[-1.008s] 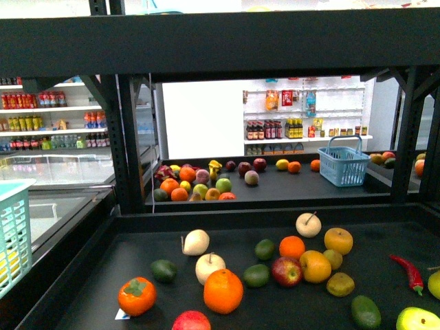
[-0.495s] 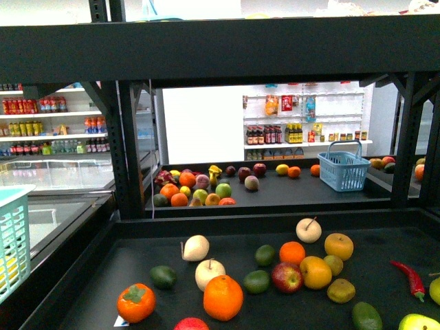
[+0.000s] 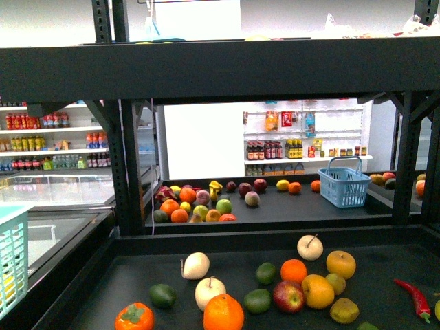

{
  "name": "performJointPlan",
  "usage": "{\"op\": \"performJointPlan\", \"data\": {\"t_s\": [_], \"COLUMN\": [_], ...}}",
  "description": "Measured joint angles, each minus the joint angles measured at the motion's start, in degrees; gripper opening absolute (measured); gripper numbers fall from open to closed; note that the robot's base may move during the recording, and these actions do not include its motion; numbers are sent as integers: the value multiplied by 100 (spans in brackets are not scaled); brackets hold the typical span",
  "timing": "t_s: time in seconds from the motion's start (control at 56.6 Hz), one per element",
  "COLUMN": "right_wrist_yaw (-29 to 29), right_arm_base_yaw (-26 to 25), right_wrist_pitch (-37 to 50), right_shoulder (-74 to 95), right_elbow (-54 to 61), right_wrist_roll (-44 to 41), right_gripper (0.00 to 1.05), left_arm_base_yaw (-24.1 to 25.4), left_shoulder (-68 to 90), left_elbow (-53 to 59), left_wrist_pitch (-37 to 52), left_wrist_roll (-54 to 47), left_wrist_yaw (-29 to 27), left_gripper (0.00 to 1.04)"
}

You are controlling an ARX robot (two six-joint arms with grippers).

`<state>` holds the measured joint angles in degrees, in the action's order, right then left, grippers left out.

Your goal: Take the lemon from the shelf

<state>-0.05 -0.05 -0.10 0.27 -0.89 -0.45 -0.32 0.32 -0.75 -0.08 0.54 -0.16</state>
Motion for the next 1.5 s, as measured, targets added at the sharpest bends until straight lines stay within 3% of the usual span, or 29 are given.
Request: {"op": "performJointPlan", "data": {"t_s": [0.177,0.672,1.503], "right_wrist_yaw": [0,0,0], "right_arm_base_yaw": [0,0,0], "right_wrist_pitch": [0,0,0], "right_shoulder": [0,0,0], "right_elbow": [0,0,0], "right_wrist_roll": [0,0,0], "right_gripper": [97,97,97], "left_arm_base_yaw": [0,2,0], "left_shoulder": [0,0,0], "left_elbow": [0,0,0], "left_wrist_pitch": [0,0,0], "left_wrist_roll": [7,0,-9], "left_wrist_yaw": [0,0,0], "left_gripper": [4,97,97]}}
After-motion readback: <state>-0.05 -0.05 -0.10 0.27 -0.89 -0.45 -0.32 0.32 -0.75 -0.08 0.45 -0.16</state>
